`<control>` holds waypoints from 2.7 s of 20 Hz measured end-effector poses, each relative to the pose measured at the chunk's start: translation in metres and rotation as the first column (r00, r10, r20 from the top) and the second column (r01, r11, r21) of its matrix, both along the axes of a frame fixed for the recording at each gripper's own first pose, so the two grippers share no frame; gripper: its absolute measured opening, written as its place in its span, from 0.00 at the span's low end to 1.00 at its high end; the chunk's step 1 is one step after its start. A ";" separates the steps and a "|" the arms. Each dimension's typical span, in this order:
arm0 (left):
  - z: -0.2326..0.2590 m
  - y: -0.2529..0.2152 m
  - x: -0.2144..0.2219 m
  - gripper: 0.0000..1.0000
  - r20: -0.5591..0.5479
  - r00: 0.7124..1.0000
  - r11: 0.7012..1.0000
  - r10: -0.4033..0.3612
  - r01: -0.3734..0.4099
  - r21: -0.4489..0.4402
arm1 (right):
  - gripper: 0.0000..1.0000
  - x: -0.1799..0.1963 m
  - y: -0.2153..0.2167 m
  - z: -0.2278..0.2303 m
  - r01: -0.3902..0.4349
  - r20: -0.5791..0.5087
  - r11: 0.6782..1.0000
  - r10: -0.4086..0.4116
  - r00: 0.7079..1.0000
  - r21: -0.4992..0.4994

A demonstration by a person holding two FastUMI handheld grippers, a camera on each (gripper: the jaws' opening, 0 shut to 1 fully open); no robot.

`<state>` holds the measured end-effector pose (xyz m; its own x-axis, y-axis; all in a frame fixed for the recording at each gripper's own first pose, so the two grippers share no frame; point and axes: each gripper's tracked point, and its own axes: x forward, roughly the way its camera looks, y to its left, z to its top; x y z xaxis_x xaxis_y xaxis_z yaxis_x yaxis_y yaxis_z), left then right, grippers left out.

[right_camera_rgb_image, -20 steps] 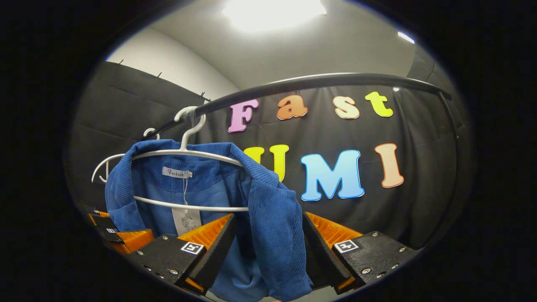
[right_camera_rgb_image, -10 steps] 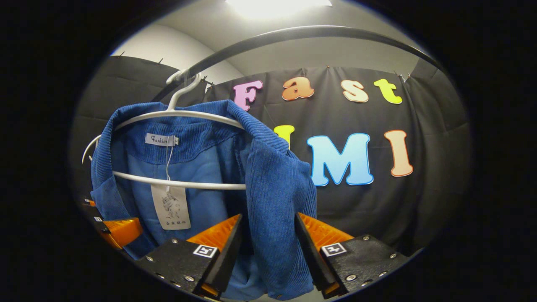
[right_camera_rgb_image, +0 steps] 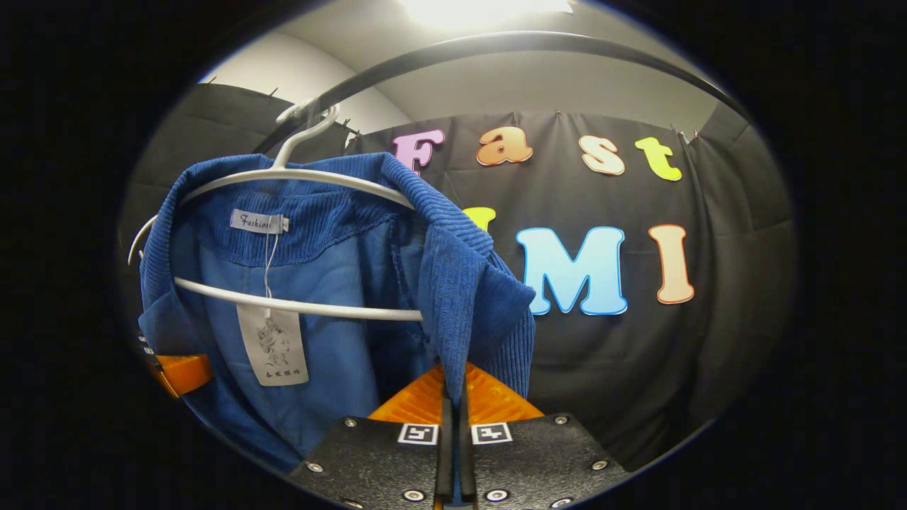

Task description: Grasp the clothes on the hanger with both hands and then place them into the laundry hamper below.

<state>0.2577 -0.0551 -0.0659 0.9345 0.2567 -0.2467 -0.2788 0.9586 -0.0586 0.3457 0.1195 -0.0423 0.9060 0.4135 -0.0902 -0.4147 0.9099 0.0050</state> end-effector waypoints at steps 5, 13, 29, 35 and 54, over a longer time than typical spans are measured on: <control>0.024 -0.006 -0.011 0.03 0.056 0.997 0.998 -0.060 0.058 0.035 | 0.00 -0.004 -0.009 0.024 0.017 0.127 1.000 -0.018 0.992 0.010; 0.105 0.005 -0.045 0.01 0.181 0.979 0.983 -0.098 0.067 0.172 | 0.00 -0.008 -0.028 0.074 0.066 0.290 0.997 -0.075 0.954 0.040; 0.155 0.120 -0.043 0.00 0.186 0.979 0.980 -0.084 0.047 0.195 | 0.00 0.047 -0.069 0.090 0.201 0.387 0.979 -0.175 0.905 -0.027; 0.138 0.170 -0.020 0.00 0.139 0.989 0.966 -0.054 0.016 0.259 | 0.00 0.065 -0.090 0.066 0.234 0.294 0.972 -0.220 0.930 -0.015; 0.012 0.146 -0.053 0.00 -0.040 0.996 0.988 -0.086 0.090 0.127 | 0.00 0.032 -0.098 -0.041 0.213 0.083 0.965 -0.202 0.976 -0.152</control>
